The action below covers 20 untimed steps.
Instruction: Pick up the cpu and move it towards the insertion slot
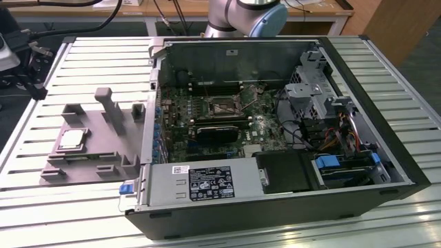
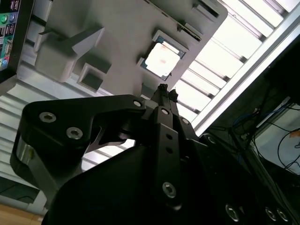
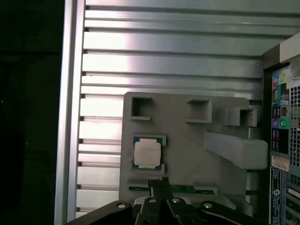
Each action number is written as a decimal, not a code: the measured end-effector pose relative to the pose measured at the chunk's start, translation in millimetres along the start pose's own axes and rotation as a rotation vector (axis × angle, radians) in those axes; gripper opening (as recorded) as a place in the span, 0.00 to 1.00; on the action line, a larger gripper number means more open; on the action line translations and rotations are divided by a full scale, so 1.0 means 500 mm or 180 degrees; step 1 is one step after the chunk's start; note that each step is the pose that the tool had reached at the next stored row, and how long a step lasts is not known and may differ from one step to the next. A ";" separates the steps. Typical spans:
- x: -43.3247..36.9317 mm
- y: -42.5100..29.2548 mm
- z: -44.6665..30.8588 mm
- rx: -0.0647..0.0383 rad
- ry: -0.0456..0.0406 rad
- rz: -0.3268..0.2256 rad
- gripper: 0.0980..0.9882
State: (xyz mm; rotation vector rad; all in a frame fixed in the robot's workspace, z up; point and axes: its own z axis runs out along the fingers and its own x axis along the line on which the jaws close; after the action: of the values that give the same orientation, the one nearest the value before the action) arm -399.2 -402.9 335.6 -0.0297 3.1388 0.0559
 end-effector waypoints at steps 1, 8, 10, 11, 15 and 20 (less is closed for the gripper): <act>0.000 0.000 0.003 0.0000 -0.0006 0.0000 0.00; 0.007 -0.001 0.023 0.0001 -0.0069 -0.0002 0.00; 0.010 -0.001 0.030 0.0001 -0.0081 -0.0003 0.00; 0.011 -0.001 0.033 0.0001 -0.0083 -0.0003 0.00; 0.014 -0.002 0.048 0.0003 -0.0083 -0.0003 0.00; 0.016 -0.002 0.066 0.0006 -0.0083 -0.0003 0.00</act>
State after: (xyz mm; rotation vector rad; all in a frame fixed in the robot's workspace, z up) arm -407.2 -402.9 302.4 -0.0300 3.1127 0.0529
